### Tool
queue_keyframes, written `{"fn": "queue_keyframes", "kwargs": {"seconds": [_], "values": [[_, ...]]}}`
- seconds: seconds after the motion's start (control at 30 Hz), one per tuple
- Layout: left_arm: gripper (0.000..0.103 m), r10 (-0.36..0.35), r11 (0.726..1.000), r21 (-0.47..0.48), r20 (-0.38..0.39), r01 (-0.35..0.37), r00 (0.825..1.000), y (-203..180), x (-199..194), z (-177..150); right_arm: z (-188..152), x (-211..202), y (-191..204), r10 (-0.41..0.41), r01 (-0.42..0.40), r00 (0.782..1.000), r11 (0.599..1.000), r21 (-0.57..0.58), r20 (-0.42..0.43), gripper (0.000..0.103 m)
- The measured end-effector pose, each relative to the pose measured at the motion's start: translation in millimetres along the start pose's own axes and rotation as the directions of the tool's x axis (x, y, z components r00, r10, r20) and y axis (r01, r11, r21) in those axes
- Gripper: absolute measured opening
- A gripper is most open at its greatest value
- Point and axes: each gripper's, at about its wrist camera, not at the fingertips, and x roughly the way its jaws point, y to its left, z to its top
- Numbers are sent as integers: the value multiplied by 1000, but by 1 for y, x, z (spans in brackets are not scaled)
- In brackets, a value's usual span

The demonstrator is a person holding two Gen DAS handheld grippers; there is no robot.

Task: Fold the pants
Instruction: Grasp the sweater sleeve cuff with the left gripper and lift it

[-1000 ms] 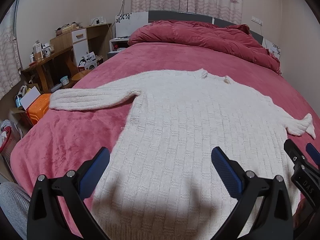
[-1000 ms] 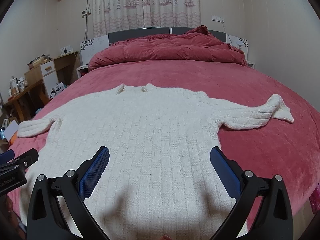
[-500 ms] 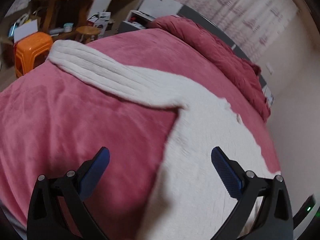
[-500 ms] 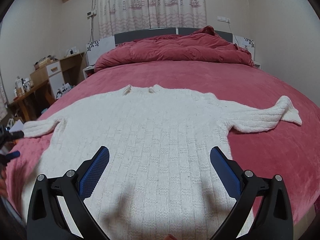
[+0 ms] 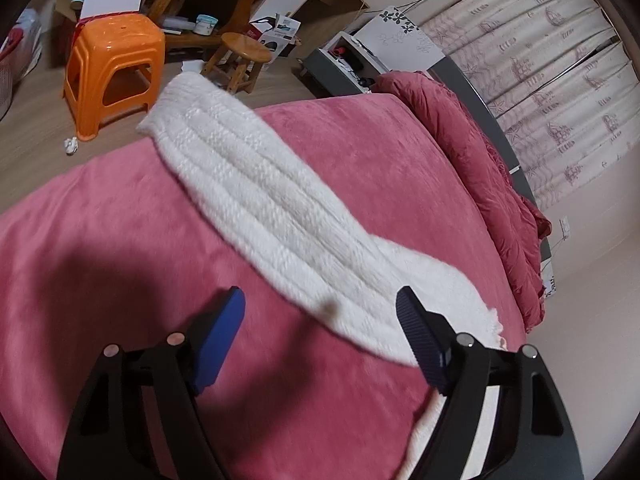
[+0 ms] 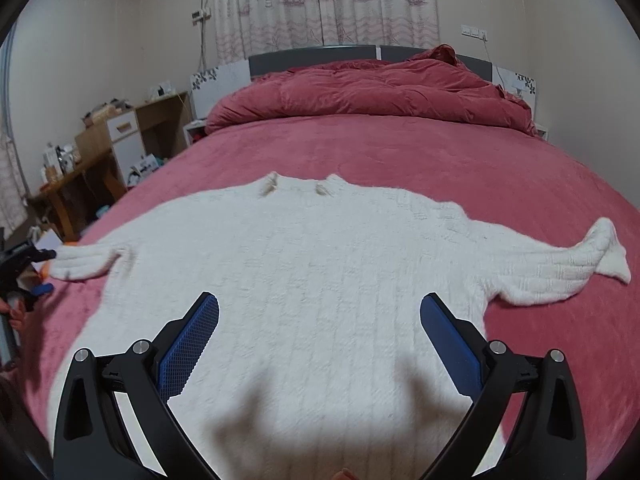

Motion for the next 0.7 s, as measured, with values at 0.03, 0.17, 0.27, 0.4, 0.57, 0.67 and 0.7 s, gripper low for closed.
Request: {"fn": "queue_keyframes", "kwargs": {"seconds": [0.03,0.17,0.27,0.4,0.57,0.67,0.7], "values": [[76,-16,1000,-10,5,16,1000,5,1,5,1,6,-3,-5,5,1000,1000,11,-9,100],[66,-66,994,-88,40,70,997,24,12,20,-3,23,-22,11,-5,999,991,133,-49,100],[54,-91,986,-133,60,99,994,40,18,26,-4,26,-31,25,-13,998,981,191,-60,100],[36,-133,966,-211,96,151,986,58,27,35,-4,26,-36,29,-14,998,972,234,-60,100],[7,-127,947,-282,106,152,986,76,37,39,-4,31,-46,67,-42,995,954,296,-73,100],[5,-119,947,-280,146,157,982,72,30,39,-4,32,-52,81,-53,994,944,327,-74,100],[5,-132,947,-271,169,174,977,67,26,41,-3,31,-53,86,-56,994,940,337,-73,100]]}}
